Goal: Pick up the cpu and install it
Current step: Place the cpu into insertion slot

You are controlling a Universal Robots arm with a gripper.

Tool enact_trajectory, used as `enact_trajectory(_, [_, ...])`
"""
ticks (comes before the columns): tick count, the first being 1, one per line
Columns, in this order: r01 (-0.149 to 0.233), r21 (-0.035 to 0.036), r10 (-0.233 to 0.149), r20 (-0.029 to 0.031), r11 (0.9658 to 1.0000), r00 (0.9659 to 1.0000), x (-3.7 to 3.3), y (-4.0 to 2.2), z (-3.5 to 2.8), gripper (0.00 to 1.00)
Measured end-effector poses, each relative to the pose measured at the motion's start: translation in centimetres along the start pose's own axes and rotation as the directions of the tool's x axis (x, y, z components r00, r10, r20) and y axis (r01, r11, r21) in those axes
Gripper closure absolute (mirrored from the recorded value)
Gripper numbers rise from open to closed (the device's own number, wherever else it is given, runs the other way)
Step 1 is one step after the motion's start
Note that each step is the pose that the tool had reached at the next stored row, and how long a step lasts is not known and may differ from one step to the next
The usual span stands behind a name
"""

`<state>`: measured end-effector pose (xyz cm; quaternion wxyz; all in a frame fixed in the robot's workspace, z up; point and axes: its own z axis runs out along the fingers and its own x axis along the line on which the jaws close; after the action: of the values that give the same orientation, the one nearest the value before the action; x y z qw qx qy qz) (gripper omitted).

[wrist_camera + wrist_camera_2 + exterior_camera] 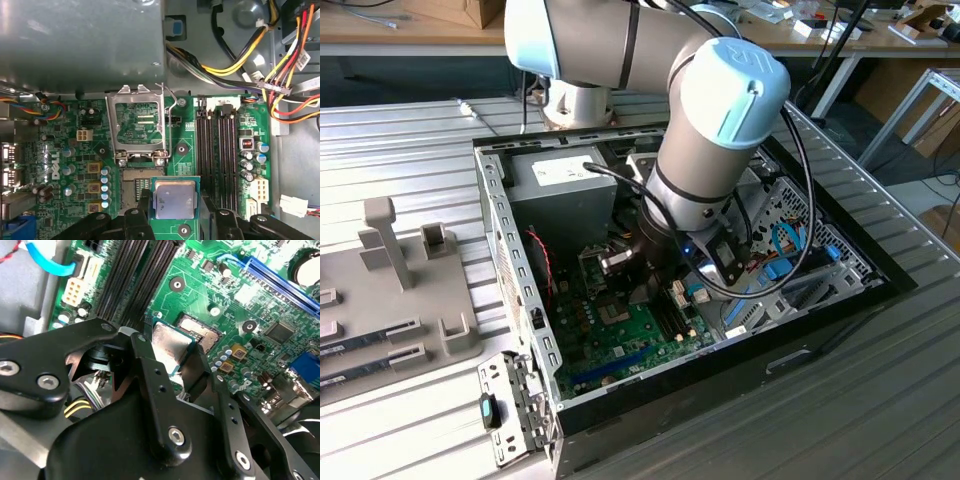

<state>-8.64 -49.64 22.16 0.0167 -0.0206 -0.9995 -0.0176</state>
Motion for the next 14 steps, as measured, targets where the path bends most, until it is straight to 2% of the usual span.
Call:
enact_trajectory(2, [0.000, 0.0007, 0.000, 0.0003, 1.0000, 1.0000, 0.82, -0.04, 0.17, 0.53])
enact_trajectory(3, [0.000, 0.0033, 0.000, 0.0007, 1.0000, 1.0000, 1.00, -0.03, 0.20, 0.53])
enact_trajectory(4, [0.000, 0.0102, 0.000, 0.0012, 0.9999, 1.0000, 1.22, 0.04, 0.22, 0.53])
enact_trajectory(6, [-0.001, 0.0338, 0.000, 0.0032, 0.9994, 1.0000, 1.52, 0.21, 0.26, 0.53])
enact_trajectory(7, [0.000, 0.0651, 0.000, 0.0043, 0.9979, 1.0000, 1.65, 0.28, 0.27, 0.53])
enact_trajectory(8, [0.000, 0.0869, -0.001, 0.0053, 0.9962, 1.0000, 1.69, 0.32, 0.27, 0.53])
enact_trajectory(9, [0.001, 0.1035, -0.001, 0.0061, 0.9946, 1.0000, 1.71, 0.36, 0.28, 0.53])
enact_trajectory(10, [0.001, 0.1254, -0.002, 0.0068, 0.9921, 1.0000, 1.77, 0.50, 0.30, 0.53])
enact_trajectory(11, [0.001, 0.1388, -0.002, 0.0072, 0.9903, 1.0000, 1.82, 0.64, 0.32, 0.53])
enact_trajectory(12, [0.002, 0.1540, -0.003, 0.0079, 0.9881, 1.0000, 2.00, 1.05, 0.40, 0.53])
enact_trajectory(13, [0.004, 0.1609, -0.005, 0.0080, 0.9870, 1.0000, 2.15, 1.48, 0.48, 0.53])
enact_trajectory(14, [0.006, 0.1635, -0.007, 0.0081, 0.9865, 0.9999, 2.23, 1.72, 0.56, 0.53])
